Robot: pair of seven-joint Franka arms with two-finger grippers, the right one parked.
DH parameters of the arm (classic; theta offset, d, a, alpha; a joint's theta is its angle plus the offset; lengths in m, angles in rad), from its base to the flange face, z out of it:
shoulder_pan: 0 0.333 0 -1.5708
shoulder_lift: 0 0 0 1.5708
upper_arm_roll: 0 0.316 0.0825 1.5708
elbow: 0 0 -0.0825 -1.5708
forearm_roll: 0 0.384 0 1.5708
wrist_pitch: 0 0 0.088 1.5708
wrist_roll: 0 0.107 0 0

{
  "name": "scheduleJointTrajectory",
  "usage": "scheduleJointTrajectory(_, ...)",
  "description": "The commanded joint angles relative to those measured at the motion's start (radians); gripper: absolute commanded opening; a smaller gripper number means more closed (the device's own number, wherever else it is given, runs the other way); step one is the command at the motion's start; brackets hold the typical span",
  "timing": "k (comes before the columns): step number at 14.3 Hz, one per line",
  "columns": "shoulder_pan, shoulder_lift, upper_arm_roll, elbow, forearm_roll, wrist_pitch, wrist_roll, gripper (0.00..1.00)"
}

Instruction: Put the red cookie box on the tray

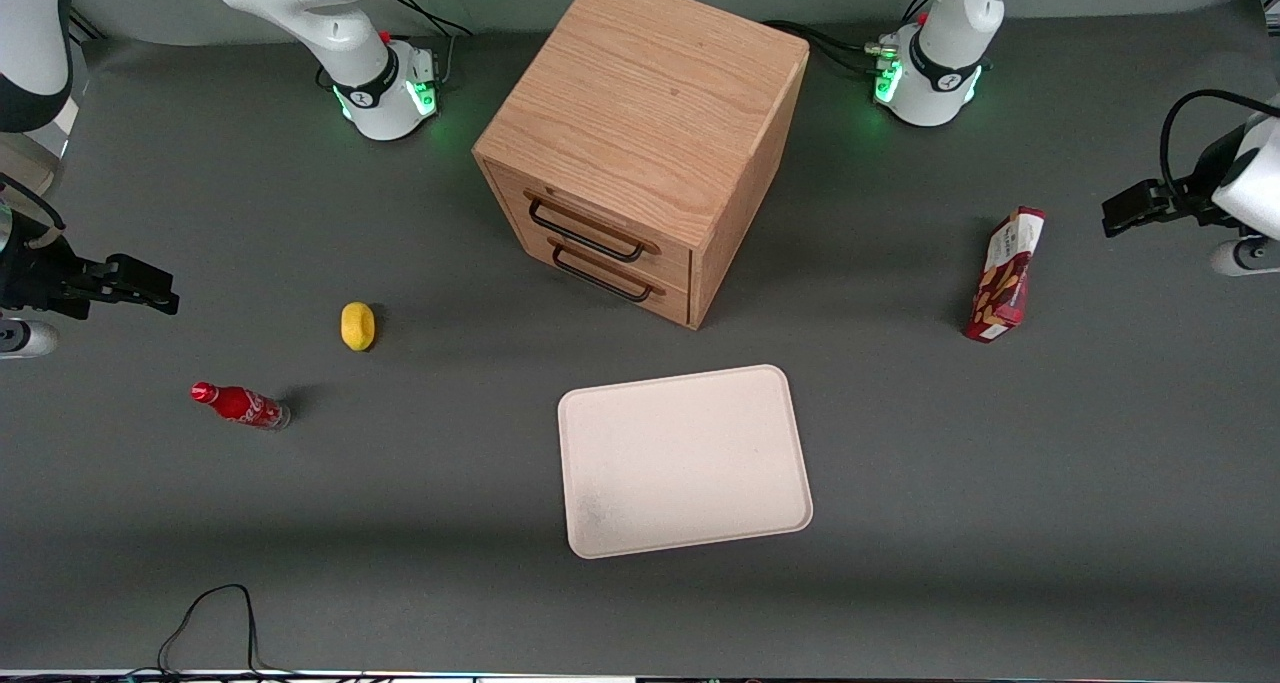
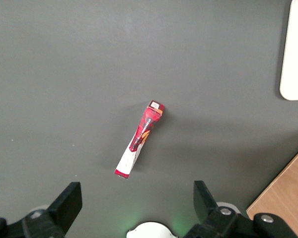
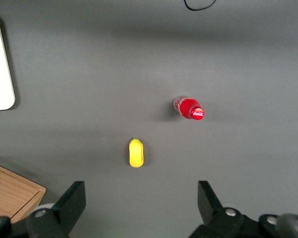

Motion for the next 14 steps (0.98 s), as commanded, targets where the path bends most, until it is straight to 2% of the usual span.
scheduleJointTrajectory(1, -0.026, 0.009, 0.017, 0.052, 0.008, -0.082, -0.041, 1.00)
scheduleJointTrajectory(14, -0.020, 0.013, 0.015, 0.077, 0.004, -0.132, -0.030, 1.00)
